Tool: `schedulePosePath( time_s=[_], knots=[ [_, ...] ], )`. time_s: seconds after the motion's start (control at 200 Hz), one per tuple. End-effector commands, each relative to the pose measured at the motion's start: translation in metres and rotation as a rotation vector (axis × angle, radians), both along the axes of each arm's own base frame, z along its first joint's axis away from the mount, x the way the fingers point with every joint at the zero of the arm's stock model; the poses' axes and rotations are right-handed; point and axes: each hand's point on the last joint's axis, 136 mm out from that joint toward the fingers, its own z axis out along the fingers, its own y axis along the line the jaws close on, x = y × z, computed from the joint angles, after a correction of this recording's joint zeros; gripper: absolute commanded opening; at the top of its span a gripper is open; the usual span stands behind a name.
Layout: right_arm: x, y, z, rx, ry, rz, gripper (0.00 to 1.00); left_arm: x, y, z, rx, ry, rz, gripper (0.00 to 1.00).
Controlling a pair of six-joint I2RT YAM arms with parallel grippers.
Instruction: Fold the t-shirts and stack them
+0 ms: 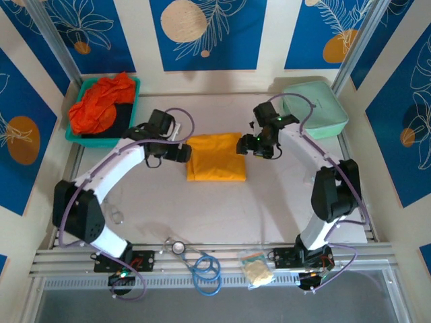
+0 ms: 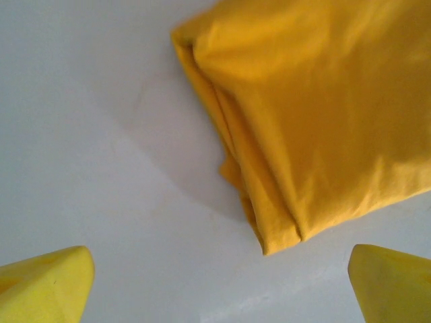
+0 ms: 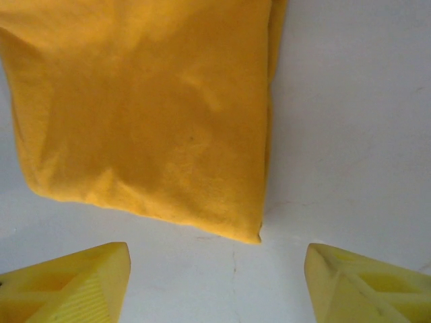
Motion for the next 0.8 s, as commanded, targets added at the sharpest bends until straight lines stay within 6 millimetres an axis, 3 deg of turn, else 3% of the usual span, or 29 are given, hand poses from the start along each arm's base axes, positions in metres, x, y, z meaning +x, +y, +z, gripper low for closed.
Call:
schedulePosePath(
  time_s=[0.0, 0.32, 0.445, 0.655, 0.795],
  knots=[
    [0.011, 0.006, -0.021, -0.002, 0.018, -0.059, 0.69, -0.004, -0.001, -0.025, 0.007, 0.092, 0.09, 0.97],
    [0.026, 0.005, -0.069, -0.088, 0.082, -0.094, 0.63, 0.026, -0.03, -0.073, 0.048, 0.145, 0.077, 0.95],
    [0.026, 0.007, -0.084, -0.094, 0.11, -0.092, 0.63, 0.032, -0.043, -0.089, 0.029, 0.163, 0.062, 0.88],
    [0.025, 0.013, -0.106, -0.1, 0.15, -0.08, 0.62, 0.038, -0.05, -0.115, 0.034, 0.197, 0.057, 0.83],
    [0.025, 0.014, -0.116, -0.122, 0.167, -0.082, 0.58, 0.041, -0.049, -0.132, 0.065, 0.223, 0.074, 0.74]
  ],
)
